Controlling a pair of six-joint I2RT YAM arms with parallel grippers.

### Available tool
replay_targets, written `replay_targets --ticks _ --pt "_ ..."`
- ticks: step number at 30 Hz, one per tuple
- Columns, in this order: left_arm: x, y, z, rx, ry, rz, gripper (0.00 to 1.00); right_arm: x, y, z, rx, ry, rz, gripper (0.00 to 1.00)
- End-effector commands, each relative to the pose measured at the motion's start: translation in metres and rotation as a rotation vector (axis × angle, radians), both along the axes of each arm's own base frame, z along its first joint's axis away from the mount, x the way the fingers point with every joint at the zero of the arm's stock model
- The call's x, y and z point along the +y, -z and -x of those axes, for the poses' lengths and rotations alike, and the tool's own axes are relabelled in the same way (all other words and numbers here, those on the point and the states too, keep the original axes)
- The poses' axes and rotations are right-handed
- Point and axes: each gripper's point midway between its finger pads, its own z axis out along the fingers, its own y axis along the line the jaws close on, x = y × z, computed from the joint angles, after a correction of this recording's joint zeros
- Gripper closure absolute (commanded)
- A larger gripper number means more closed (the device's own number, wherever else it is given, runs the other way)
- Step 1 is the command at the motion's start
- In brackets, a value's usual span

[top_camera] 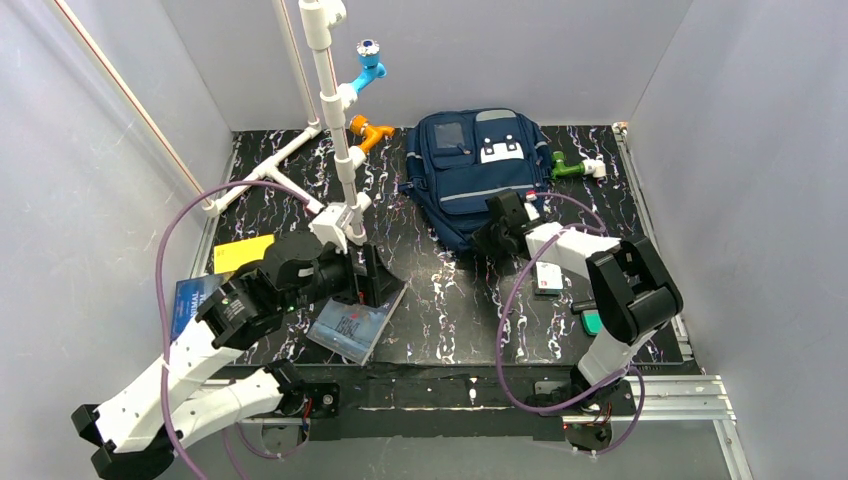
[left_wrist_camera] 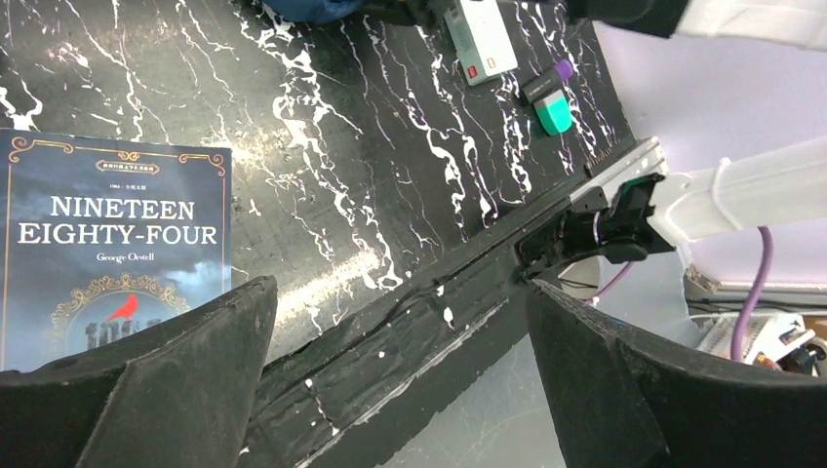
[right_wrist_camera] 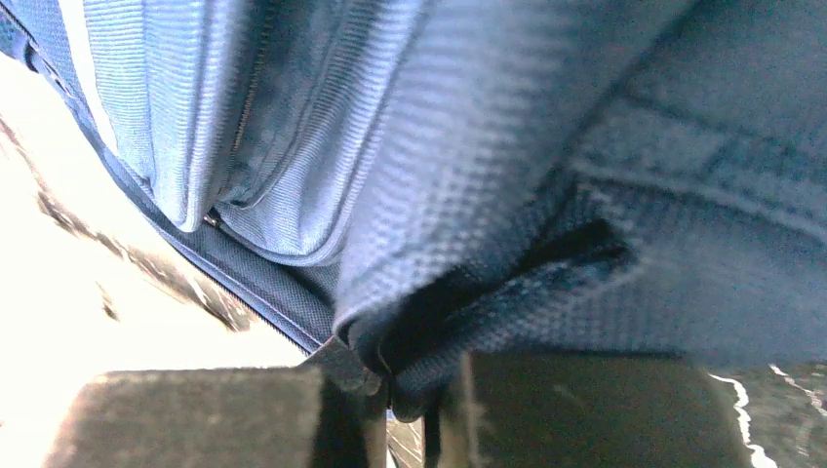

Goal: Pack the student bag
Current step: Unzip the student bag at the center of the board.

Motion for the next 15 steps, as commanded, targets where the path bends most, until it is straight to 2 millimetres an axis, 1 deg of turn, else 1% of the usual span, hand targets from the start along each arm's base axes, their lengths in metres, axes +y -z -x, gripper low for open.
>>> replay_targets --ticks 1,3,7,8,10,13,15 --pt "-0.003 0.013 -0.014 0.003 -0.083 0.030 0.02 0.001 -0.042 0.016 -0.041 -0.307 0.040 0.99" --pt "-0.008 0.022 -0.020 0.009 -0.087 0.019 0.02 0.000 -0.055 0.022 -0.068 -0.379 0.013 0.99" --pt "-0.031 0.029 -0.030 0.013 -0.028 0.008 0.02 -0.021 -0.077 0.040 -0.078 -0.446 0.095 0.99" --pt "-0.036 0.030 -0.035 0.010 -0.023 0.008 0.02 -0.026 -0.082 0.045 -0.071 -0.470 0.097 0.99" --pt "-0.050 0.034 -0.039 0.014 0.028 0.004 0.05 -0.033 -0.090 0.056 -0.038 -0.529 0.057 0.99" --pt "-0.059 0.055 -0.054 0.003 0.041 -0.072 0.07 -0.047 -0.091 0.076 0.042 -0.574 -0.015 0.99" --pt "-0.064 0.073 -0.064 0.000 0.057 -0.142 0.07 -0.051 -0.094 0.083 0.045 -0.582 -0.066 0.99"
